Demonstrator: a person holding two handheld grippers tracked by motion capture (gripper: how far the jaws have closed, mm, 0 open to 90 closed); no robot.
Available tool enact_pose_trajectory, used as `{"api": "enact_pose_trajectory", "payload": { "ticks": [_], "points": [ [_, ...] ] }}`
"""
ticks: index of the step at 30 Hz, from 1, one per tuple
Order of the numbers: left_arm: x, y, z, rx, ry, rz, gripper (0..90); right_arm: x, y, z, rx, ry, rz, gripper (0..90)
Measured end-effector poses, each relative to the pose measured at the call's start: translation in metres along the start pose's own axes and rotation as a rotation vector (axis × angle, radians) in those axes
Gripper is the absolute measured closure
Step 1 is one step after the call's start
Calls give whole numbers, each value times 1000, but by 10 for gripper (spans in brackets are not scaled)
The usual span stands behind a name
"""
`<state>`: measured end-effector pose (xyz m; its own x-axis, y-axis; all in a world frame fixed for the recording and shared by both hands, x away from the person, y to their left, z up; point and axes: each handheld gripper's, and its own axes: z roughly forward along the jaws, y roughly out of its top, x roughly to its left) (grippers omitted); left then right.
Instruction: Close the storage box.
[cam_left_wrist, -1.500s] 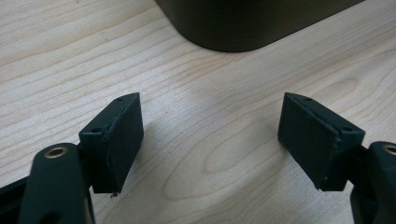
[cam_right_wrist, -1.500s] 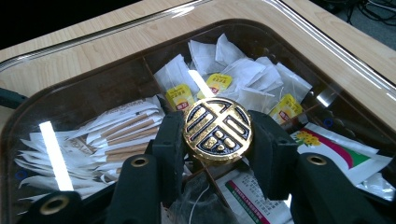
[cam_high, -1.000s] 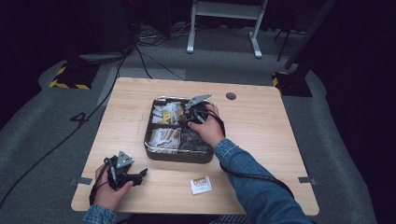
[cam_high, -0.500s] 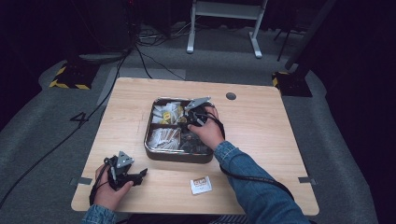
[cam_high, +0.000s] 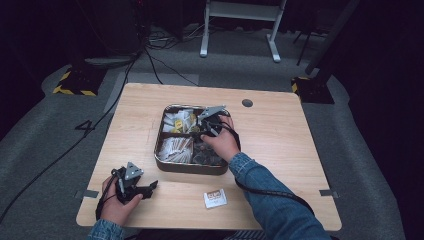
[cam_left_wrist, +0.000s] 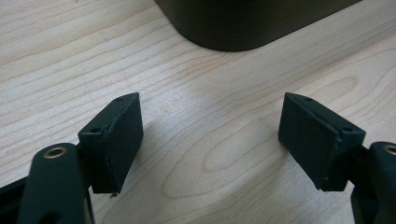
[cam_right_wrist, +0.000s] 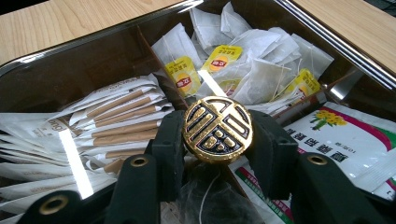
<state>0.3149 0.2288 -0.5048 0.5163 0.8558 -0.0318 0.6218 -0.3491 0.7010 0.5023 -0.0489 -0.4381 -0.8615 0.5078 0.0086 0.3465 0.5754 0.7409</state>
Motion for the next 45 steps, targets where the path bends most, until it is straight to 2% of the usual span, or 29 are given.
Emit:
{"api": "enact_pose_trajectory", "payload": {
  "ticks": [5,8,10,14,27,33,40,45],
  "points": [
    [0,0,0,0,0,0,225,0,0,0,2,8,21,573],
    [0,0,0,0,-1,0,223,-1,-1,0,-7,29,59,532],
    [0,0,0,-1,0,1,220,-1,-1,0,-19,25,60,450],
    [0,0,1,-1,-2,0,216,-2,0,-3,-46,13,67,399],
    [1,1,1,4,-6,4,210,-8,8,-24,-101,-7,89,356],
    [0,1,1,2,-4,5,209,-9,10,-42,-114,-4,95,349],
    [0,-1,-1,4,-2,9,209,-14,9,-79,-151,-20,89,349],
    [0,-1,-1,3,-4,4,209,-18,5,-94,-157,-29,85,350]
  ]
}}
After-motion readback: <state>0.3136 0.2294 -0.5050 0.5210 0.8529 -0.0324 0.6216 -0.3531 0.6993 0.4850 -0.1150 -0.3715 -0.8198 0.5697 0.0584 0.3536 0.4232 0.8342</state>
